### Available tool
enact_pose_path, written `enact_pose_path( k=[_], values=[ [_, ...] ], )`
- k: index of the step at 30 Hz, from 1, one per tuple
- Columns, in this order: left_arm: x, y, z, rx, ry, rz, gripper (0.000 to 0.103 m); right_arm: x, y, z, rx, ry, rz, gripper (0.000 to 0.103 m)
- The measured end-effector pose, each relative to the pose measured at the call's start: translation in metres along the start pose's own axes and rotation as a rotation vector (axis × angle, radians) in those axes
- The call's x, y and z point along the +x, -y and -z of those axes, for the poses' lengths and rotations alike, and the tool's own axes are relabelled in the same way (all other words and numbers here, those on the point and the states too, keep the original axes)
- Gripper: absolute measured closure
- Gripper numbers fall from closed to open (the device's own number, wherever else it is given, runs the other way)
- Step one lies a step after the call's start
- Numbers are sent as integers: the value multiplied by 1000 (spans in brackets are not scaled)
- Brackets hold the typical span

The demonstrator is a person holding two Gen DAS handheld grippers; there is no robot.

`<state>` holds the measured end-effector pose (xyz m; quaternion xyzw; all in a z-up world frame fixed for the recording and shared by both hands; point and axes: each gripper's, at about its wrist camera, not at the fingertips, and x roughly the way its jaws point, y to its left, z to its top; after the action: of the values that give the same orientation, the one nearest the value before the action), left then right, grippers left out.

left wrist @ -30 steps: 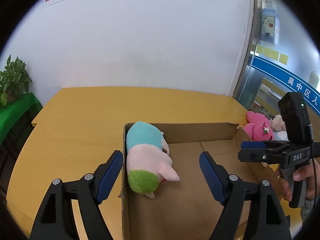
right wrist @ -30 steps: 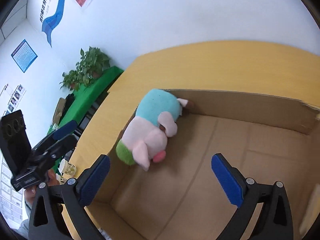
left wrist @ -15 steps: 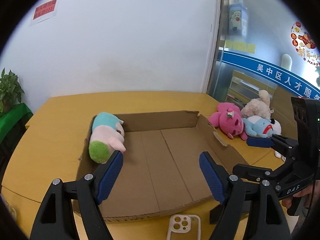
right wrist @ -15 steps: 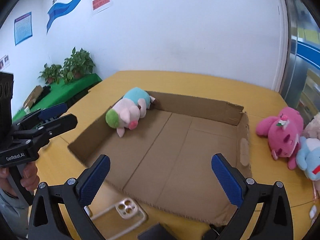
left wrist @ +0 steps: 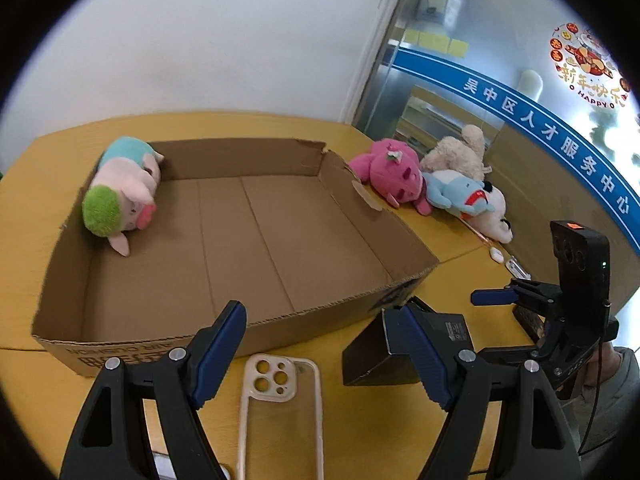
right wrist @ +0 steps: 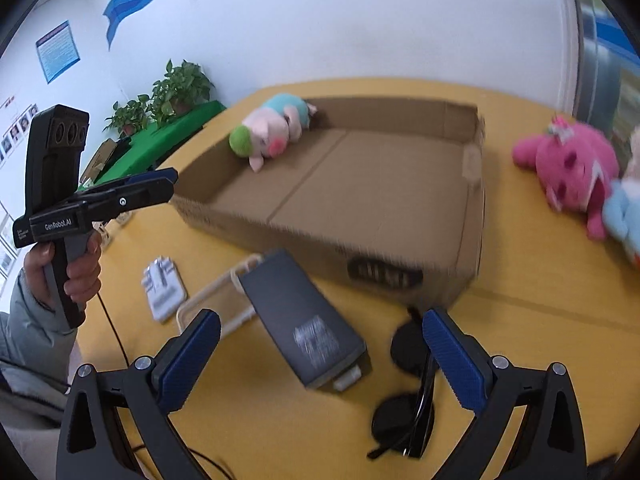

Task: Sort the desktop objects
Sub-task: 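Grasp the black box with the left gripper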

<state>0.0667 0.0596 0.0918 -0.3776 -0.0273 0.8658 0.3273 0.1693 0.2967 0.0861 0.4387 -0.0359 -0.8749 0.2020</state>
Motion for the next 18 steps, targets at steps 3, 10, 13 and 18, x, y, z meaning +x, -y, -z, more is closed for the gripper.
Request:
enact_pose_path(
  k=[3, 10, 13, 18],
  values=[
    [32, 6, 3, -9, -101, 82, 24, 15, 4, 16, 21, -53, 3, 3],
    [85, 12, 8, -54, -237, 189, 24, 56, 3, 28, 84, -106, 7, 27],
    [96, 12, 8, -80, -247, 236, 25, 65, -5, 30, 53, -113, 40, 39],
    [99, 13, 10, -88, -252, 281, 27, 68, -11, 31, 14, -115, 32, 51]
  ],
)
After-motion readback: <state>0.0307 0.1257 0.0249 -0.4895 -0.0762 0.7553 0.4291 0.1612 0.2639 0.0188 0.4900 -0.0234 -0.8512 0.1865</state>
